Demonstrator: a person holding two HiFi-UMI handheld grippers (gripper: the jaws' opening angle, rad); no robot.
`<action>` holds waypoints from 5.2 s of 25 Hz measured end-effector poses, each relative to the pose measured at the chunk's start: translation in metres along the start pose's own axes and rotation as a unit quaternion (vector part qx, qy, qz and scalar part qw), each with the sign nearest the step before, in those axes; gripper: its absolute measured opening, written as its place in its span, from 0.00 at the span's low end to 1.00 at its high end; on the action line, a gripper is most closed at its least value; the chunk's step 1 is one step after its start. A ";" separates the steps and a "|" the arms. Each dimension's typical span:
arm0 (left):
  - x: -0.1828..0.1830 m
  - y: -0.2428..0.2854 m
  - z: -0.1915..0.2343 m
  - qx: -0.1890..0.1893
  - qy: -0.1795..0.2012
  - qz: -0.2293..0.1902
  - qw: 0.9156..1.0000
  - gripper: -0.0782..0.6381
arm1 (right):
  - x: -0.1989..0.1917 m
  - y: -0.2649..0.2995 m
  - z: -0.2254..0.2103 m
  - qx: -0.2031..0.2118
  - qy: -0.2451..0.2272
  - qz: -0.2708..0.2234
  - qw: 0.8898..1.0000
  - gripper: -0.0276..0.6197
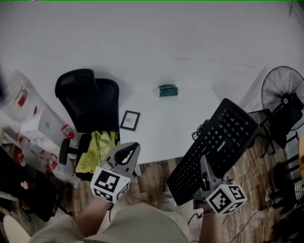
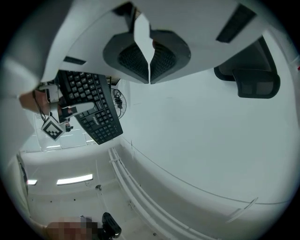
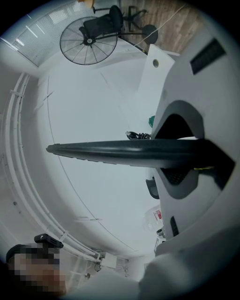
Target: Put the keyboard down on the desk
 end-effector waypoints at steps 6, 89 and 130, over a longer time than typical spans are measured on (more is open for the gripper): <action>-0.001 0.063 0.007 0.013 -0.008 0.020 1.000 0.15 | 0.012 0.049 -0.041 0.023 0.007 0.014 1.000 0.22; -0.135 0.362 0.133 0.073 -0.103 0.203 0.971 0.15 | -0.165 0.456 -0.309 -0.035 0.307 0.269 0.912 0.22; -0.134 0.314 0.115 0.069 -0.124 0.189 0.972 0.15 | -0.162 0.403 -0.345 -0.146 0.062 0.356 0.921 0.63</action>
Point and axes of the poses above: the fingertips, and each gripper's own axes: y forward along the fingers, z to its left, x out of its top, the point moved 2 cm from there along -y, backward along the fingers, and after that the axes turned 6 degrees about -y, right-handed, at the moved point
